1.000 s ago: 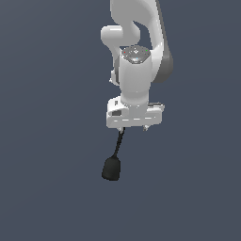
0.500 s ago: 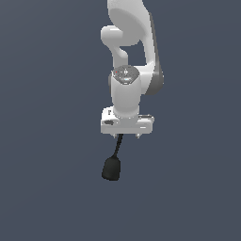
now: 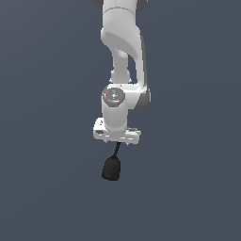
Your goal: Pick up the object and move it to a goal position.
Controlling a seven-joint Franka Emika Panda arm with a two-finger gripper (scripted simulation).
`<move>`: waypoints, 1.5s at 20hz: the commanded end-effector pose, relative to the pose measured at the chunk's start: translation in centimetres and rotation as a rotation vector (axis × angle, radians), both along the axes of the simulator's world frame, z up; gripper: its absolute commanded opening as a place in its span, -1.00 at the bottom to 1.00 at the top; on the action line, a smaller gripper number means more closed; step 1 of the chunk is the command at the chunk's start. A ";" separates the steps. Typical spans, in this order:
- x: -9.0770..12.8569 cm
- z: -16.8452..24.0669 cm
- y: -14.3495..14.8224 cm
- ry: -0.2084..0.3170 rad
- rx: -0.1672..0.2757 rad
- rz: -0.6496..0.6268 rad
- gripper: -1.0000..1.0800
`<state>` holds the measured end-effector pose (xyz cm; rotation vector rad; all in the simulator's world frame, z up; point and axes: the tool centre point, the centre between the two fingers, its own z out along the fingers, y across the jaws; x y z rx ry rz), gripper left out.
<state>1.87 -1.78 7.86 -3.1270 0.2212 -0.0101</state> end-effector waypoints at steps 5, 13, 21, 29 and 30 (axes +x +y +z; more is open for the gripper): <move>-0.2 -1.0 -0.6 0.007 -0.005 -0.017 0.92; -0.2 -3.2 -0.7 0.007 -0.006 -0.018 0.92; -0.2 -6.1 -0.7 0.007 -0.006 -0.020 0.92; -0.2 -6.2 -0.7 0.007 -0.006 -0.020 -1.00; -0.2 -6.2 -0.7 0.007 -0.006 -0.020 -1.00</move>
